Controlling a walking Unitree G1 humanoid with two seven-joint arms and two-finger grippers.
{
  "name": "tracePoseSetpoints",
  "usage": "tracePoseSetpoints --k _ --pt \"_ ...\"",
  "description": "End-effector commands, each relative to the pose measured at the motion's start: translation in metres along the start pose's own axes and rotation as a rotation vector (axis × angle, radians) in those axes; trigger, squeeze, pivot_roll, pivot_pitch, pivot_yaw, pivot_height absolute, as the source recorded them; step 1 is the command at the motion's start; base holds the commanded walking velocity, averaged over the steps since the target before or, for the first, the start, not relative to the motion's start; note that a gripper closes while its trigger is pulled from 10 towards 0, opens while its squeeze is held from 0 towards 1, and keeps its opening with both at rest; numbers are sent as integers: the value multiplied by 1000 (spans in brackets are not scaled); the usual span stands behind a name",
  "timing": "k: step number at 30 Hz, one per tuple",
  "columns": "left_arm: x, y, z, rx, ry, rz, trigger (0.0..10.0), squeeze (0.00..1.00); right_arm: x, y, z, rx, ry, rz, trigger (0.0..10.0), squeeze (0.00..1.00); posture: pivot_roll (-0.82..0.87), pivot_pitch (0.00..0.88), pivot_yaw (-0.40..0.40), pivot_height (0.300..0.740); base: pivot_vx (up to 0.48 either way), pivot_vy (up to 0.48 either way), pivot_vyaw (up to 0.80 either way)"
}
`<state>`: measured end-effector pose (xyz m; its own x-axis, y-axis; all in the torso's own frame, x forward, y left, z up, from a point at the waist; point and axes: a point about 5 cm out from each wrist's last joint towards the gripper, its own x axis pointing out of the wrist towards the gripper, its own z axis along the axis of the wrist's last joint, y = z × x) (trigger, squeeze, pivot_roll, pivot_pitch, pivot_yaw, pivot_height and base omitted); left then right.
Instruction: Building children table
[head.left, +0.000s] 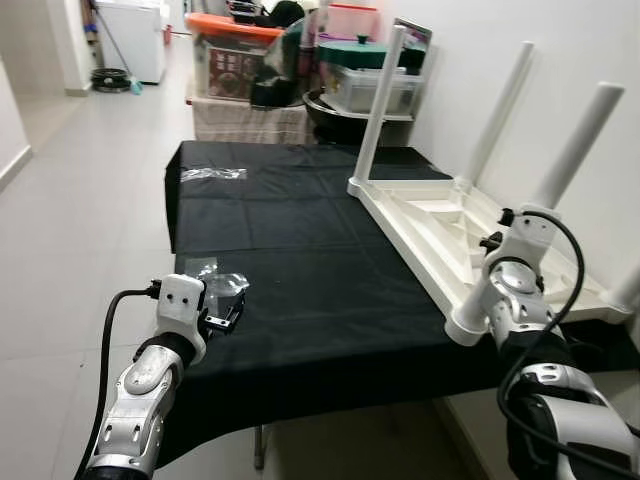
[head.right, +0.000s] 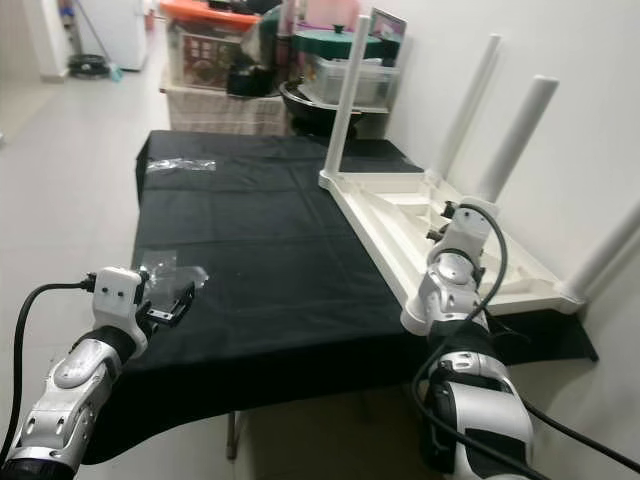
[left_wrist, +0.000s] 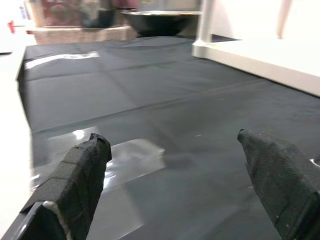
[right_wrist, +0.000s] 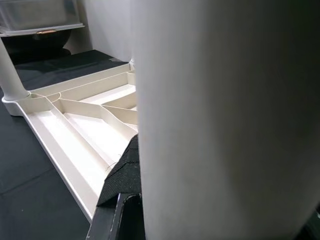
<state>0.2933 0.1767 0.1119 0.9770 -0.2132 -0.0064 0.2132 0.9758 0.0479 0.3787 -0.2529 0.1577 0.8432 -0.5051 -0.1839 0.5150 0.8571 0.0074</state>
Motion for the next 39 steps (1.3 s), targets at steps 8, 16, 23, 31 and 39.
tracePoseSetpoints --k 8,16,23,31,39 --pt "1 -3 -3 0 10 -9 10000 0 -7 2 -38 -12 126 57 10000 1000 53 0 -130 740 0 0 0" --pt "2 -3 -1 -3 6 -10 10000 0 -22 43 -12 100 3 416 10000 1000 47 0 -121 740 0 0 0" --pt "0 -3 -3 -12 10 -5 10000 0 -47 54 -24 -3 -20 727 10000 1000 41 0 -120 740 0 0 0" --pt "-3 -4 -4 -20 14 -2 10000 0 -43 20 -38 -138 -46 618 10000 1000 26 0 -107 740 0 0 0" --pt "-3 -3 -4 -22 16 0 10000 0 -52 -3 -49 -222 -43 611 10000 1000 15 0 -95 740 0 0 0"
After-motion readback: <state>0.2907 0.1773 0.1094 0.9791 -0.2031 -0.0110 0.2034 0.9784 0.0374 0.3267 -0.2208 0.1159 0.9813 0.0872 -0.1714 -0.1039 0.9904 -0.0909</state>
